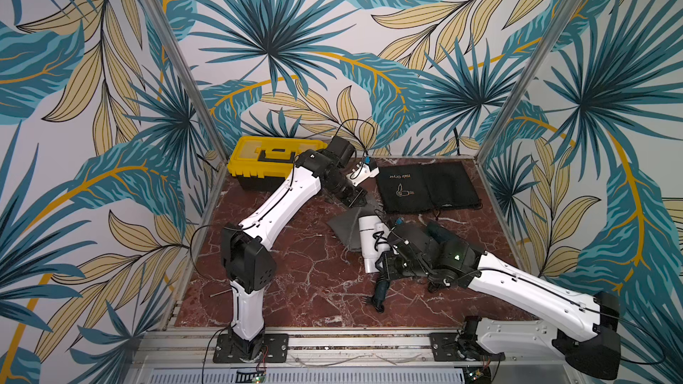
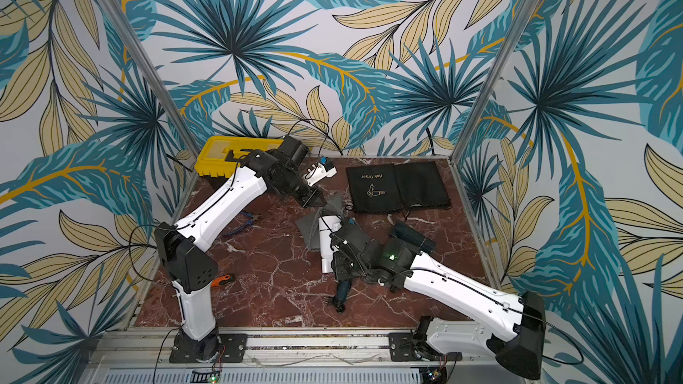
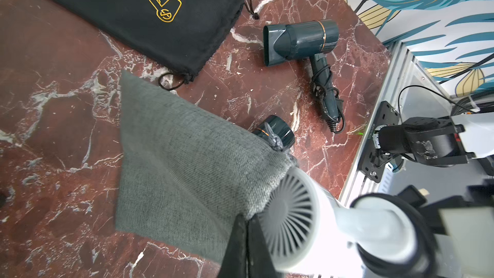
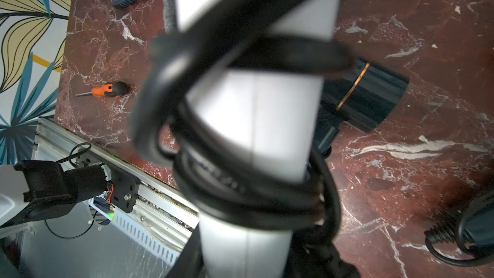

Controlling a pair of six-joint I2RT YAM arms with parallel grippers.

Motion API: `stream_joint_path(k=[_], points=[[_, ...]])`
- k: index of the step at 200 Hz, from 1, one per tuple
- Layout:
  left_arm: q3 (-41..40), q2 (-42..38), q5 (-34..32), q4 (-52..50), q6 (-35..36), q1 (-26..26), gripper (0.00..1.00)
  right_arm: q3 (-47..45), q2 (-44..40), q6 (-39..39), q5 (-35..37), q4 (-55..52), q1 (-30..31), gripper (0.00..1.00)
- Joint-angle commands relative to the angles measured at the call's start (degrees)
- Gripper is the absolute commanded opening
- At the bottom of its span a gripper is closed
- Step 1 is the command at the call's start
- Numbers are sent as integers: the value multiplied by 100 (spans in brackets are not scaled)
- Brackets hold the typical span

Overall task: Pack away hair dryers
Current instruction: Place the hair dryer in the drawstring bag.

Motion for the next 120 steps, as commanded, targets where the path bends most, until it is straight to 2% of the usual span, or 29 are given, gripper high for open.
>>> stream_joint_path(k=[1,43,78,120], points=[[111,-397,274,-47,-91,-92,0,-195,-72,149,82,394,28,0],[-40,-539,296,-45,-21,-391,0,-140,139,107,-314,699,8,0],[-226,-630,239,-43,23,-575,0,-6,364,157,-367,619,-62,0],[-520,-769,247,-36,55,-644,0,-117,170,307,-404,893,-265,0]])
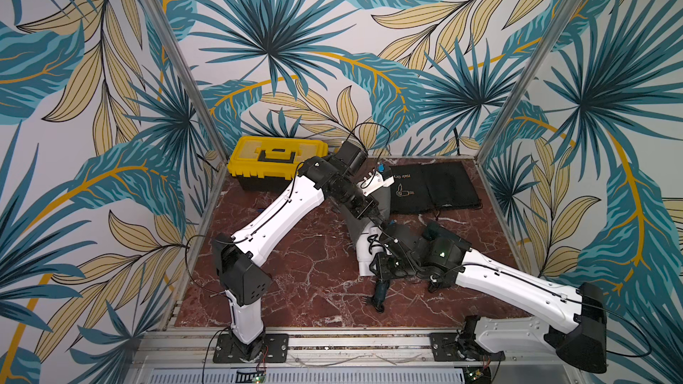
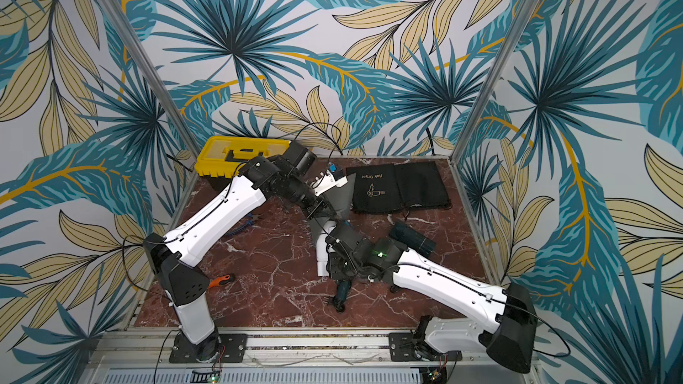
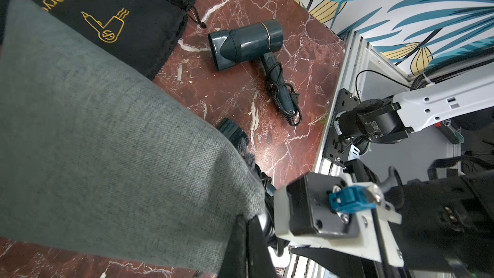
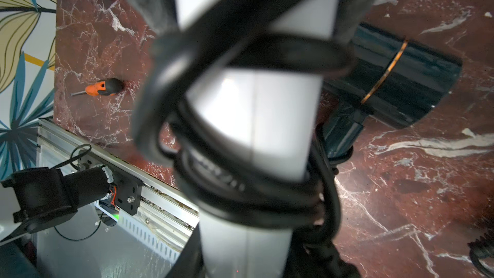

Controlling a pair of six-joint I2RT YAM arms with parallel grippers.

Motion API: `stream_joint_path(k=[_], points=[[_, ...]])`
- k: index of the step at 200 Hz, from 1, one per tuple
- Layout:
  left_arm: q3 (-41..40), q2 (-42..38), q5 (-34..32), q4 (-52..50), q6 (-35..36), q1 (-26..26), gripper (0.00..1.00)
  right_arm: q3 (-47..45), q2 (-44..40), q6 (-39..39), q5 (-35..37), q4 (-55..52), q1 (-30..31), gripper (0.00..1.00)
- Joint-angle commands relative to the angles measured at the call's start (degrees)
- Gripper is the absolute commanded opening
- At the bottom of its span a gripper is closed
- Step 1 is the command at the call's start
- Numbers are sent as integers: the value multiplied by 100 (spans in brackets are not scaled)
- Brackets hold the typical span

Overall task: Pack away hair dryers
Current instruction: Place the hair dryer in the drawstring bag.

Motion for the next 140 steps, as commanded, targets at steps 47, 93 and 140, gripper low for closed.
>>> stream_joint_path(k=[47,93,140], points=[[-454,-373,262,-26,189,-70,0,-32,-312,148,-149,812,-278,0],[-599,-557,456,-28,345,-90,0,-112,-350,210,-284,934,-448,0],[-853,-729,542,-37,454,-101,0,-257,-678,246,-522,1182,-753,0]])
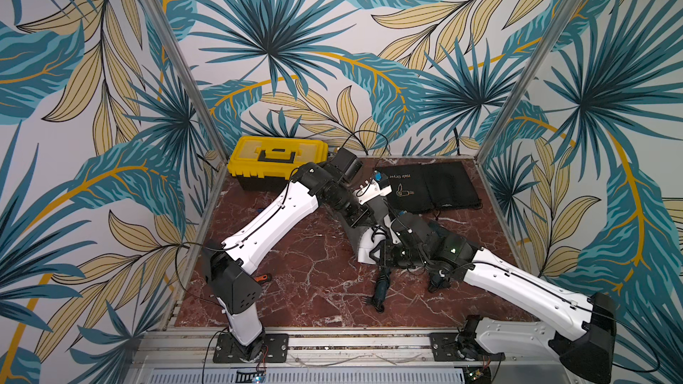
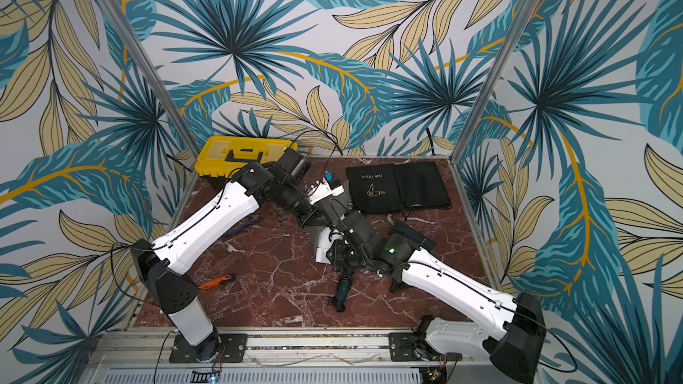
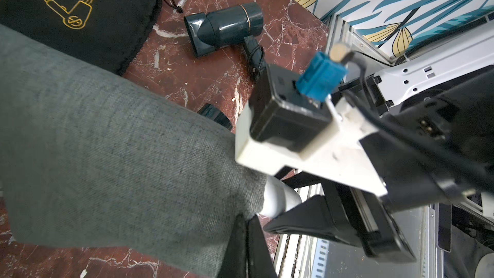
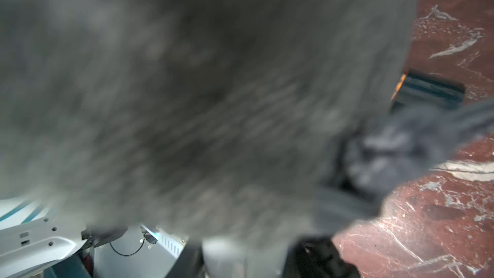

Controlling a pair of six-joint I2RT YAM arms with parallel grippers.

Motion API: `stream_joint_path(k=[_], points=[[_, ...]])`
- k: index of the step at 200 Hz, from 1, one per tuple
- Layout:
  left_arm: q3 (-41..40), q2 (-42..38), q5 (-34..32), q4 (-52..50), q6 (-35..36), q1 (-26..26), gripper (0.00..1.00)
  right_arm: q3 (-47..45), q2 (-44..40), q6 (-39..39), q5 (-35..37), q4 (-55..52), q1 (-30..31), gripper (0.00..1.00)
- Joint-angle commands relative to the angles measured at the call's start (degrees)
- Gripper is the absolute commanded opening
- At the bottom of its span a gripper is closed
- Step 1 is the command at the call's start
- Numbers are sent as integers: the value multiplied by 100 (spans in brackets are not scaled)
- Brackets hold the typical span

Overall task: Pack away hair dryers
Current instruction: Place the hair dryer in the drawstring bag.

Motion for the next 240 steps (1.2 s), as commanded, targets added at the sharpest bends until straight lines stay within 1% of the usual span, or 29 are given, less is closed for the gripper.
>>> stream_joint_path(k=[1,36,38,43,51,81,96,114,125,132,145,161,180,200,218,240], points=[[-209,-227,237,-32,166,-32,0,-80,-295,16,-84,532,-152,0],[-239,-363,648,-26,96,-31,0,88,-148,-37,-423,729,-182,3],[-235,-368,655,-28,87,-31,0,96,-135,-37,-436,747,-311,3],[-235,-372,687,-32,68,-34,0,118,-101,-37,-440,762,-352,4],[-221,-378,715,-26,37,-31,0,181,-45,-28,-355,720,-362,6],[-232,-428,647,-32,-56,-31,0,214,4,72,-54,732,-371,6],[-243,-458,655,-27,-80,-35,0,199,12,145,-24,780,-379,11],[-195,-496,745,-32,-124,-31,0,223,80,197,-101,791,-380,26],[-117,-505,722,-32,-147,-23,0,232,96,222,-141,799,-380,29],[-52,-511,674,-30,-169,-22,0,241,92,226,-150,799,-380,33],[127,-497,669,-73,-179,3,0,273,67,211,-150,791,-384,41],[433,-428,754,-173,-193,71,0,384,83,160,-151,752,-380,45],[836,-330,782,-309,-208,159,0,595,141,18,-378,734,-380,54],[1057,-301,767,-329,-237,254,0,890,234,-152,-538,562,-380,57],[1223,-298,567,-349,-188,365,0,1080,250,-299,-531,306,-384,58],[1449,-259,498,-362,-223,680,0,1312,178,-601,-475,-33,-380,58]])
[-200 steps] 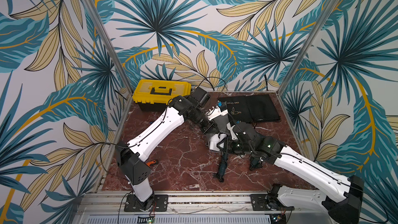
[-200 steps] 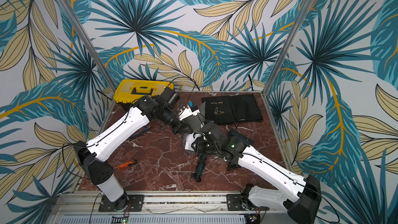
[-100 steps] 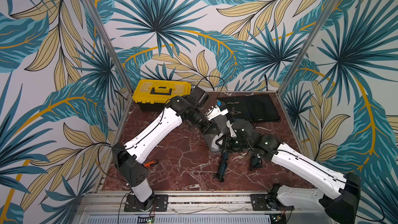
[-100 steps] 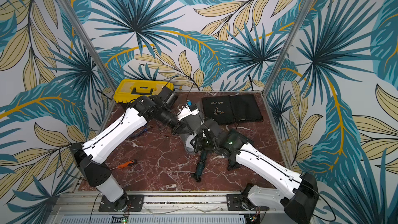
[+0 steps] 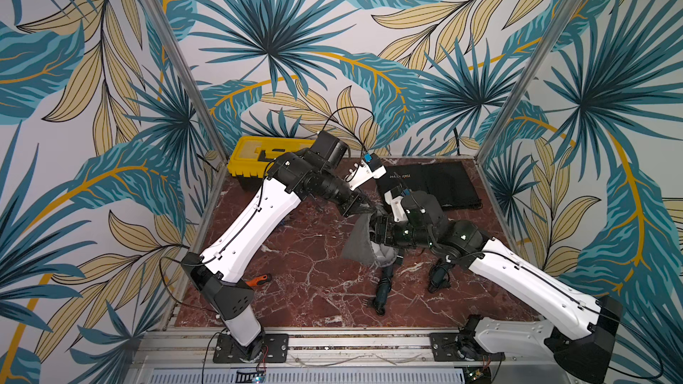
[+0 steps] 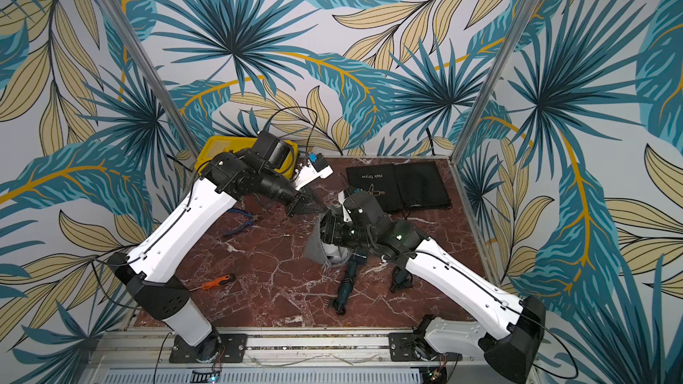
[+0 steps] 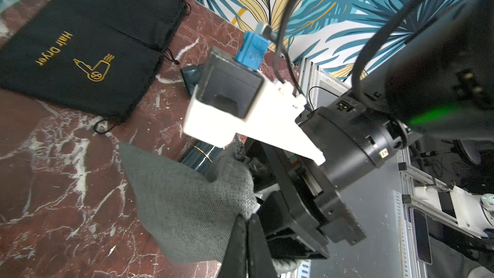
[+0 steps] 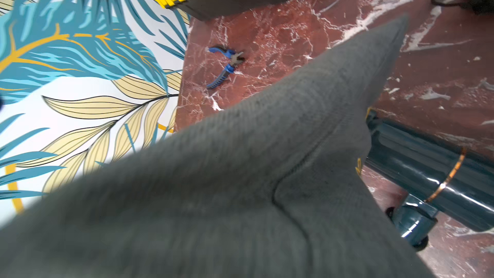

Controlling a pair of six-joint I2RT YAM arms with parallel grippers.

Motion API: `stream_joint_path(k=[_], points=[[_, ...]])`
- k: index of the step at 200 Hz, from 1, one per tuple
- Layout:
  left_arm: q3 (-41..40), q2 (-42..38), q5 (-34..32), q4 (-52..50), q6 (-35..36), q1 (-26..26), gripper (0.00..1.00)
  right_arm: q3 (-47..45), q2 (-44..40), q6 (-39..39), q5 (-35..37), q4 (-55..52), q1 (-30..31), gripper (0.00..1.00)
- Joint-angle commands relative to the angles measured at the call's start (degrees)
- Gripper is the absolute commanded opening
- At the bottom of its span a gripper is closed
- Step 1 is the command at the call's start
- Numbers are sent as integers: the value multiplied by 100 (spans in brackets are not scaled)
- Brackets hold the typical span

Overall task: Pack away hair dryers
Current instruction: Place the hair dryer in the drawstring bag.

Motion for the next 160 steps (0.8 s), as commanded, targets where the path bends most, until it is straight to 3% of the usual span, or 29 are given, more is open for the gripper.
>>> stream_joint_path(k=[1,28,77,118,160], points=[[488,41,-51,-67,-11,296,0,251,-70,-463,-7,-345,-15,58],[481,64,-169,-81,24,588,0,471,-275,-928,-311,-517,-10,58],[-186,-191,-204,-81,411,754,0,635,-870,-1290,288,-1128,-15,65],[-296,-432,-245,-81,545,770,0,274,-797,-1249,191,-438,-18,66],[313,-612,-39,-204,457,773,0,474,-302,-1331,-252,144,-15,67]])
